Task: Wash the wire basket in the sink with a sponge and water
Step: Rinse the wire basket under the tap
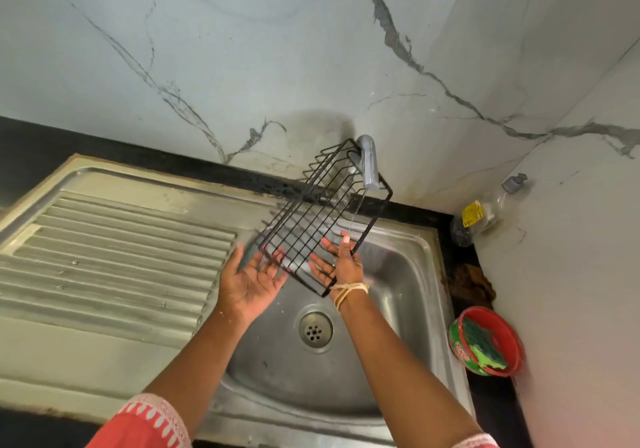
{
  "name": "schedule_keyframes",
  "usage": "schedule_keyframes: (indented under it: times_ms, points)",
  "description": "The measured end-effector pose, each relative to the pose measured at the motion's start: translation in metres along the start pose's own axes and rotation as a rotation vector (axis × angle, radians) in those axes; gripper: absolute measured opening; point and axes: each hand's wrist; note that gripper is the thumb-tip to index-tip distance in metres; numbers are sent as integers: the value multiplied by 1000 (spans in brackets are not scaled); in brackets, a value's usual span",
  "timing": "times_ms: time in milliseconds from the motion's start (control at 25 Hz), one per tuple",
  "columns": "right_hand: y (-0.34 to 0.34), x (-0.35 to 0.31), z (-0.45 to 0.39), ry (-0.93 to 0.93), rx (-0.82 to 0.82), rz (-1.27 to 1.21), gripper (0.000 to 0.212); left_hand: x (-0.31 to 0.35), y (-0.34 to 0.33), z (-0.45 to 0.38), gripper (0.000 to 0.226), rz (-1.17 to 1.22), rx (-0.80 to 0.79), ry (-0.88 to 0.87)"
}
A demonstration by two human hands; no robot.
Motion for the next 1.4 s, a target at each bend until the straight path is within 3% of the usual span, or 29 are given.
schedule_keyframes:
  times_ms: [120,160,200,240,320,360,440,520,560,640,680,760,840,1000,1160,1200,1280,1400]
  points:
    - [-3,7,1,20,54,-34,42,-16,-6,6,112,-260,-22,104]
    - [-4,10,4,20,78,-48,38,-21,-14,7,114,-362,15,151]
    - [-4,12,6,14,94,-63,33,-26,-26,5,99,-468,87,182]
    - [-3,15,5,9,99,-75,27,-34,-37,3,68,-553,182,174]
    - [-4,20,3,2,85,-103,19,-49,-46,-3,24,-527,346,118]
    - [-6,19,6,1,72,-123,19,-53,-46,-6,23,-434,353,91]
    - [-6,12,6,-18,42,-152,25,-53,-39,-14,50,-276,248,-14]
    - [-9,-5,4,-65,-6,109,29,-41,-31,-24,69,-253,187,-99]
    - [-10,-14,8,-114,-17,471,35,-34,-27,-29,71,-300,186,-122]
    - [-4,-27,17,-130,133,1336,59,-23,-26,-32,69,-407,243,-141]
    - [-6,-34,23,-22,189,1601,51,-20,-27,-31,66,-424,247,-139]
    - [-14,-40,27,327,214,1827,29,-17,-28,-31,55,-458,253,-127]
    - [-11,-37,15,482,180,2028,36,-16,-28,-32,59,-539,269,-91]
    - [-10,0,9,-60,85,2227,73,-16,-35,-34,81,-643,229,-33]
    - [-13,27,22,195,-403,2289,63,-14,-42,-50,88,-783,149,-9]
    - [-1,12,16,254,-435,2244,60,-13,-43,-52,90,-814,131,7]
    - [32,-20,5,291,-301,2183,55,-10,-44,-58,92,-860,110,32]
    - [54,-36,8,273,62,2107,60,-10,-56,-64,87,-861,81,41]
Point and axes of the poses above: each hand's wrist, its own z-axis away from the middle knuckle, its own y-axis out of the back of the hand, x = y × z, and after that the axes turned 13 degrees about -x, right-handed
